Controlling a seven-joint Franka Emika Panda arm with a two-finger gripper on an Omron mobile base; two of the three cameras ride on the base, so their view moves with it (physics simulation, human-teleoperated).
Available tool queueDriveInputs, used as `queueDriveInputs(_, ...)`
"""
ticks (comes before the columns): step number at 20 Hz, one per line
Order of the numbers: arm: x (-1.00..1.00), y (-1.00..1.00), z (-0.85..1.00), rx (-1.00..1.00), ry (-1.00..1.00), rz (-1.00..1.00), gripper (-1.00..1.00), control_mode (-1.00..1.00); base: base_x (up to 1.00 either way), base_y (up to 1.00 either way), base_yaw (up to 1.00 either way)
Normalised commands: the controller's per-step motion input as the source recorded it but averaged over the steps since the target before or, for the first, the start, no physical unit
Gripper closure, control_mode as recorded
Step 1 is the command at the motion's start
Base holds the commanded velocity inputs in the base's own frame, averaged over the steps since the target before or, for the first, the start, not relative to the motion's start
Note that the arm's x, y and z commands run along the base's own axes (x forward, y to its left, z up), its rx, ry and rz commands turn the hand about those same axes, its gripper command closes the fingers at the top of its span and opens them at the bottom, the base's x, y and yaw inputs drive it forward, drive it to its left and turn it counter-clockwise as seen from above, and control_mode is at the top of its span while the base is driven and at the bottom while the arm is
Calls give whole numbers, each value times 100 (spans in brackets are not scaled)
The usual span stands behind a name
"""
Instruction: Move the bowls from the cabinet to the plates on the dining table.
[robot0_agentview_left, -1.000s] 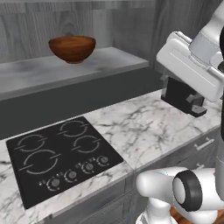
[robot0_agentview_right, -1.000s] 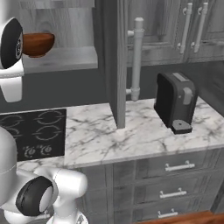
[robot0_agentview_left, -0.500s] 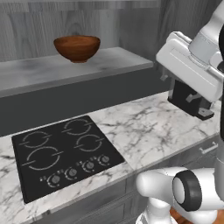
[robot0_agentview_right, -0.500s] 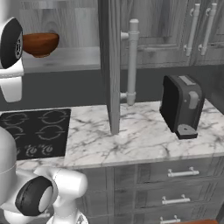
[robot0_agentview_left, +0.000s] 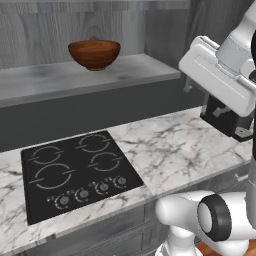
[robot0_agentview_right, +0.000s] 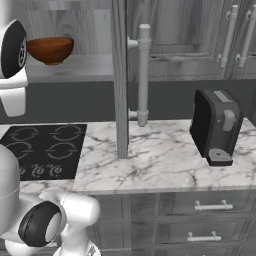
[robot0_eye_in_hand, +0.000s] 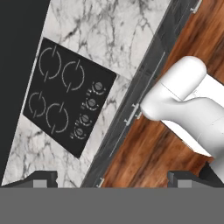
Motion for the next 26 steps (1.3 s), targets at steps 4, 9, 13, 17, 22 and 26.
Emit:
queueDriveInputs(4,0,0,0,0,0,0,-100,100,23,48,3)
queueDriveInputs(9,0,0,0,0,0,0,-100,100,24,50,0)
queueDriveInputs(13,0,0,0,0,0,0,-100,100,18,60,-1)
queueDriveInputs(17,5,19,-1,-3,-4,-1,-100,-100,12,57,-4)
queueDriveInputs(22,12,56,-10,-3,-7,-4,-100,-100,0,0,0)
queueDriveInputs(26,-29,46,-1,5,-6,0,-100,-100,0,0,0)
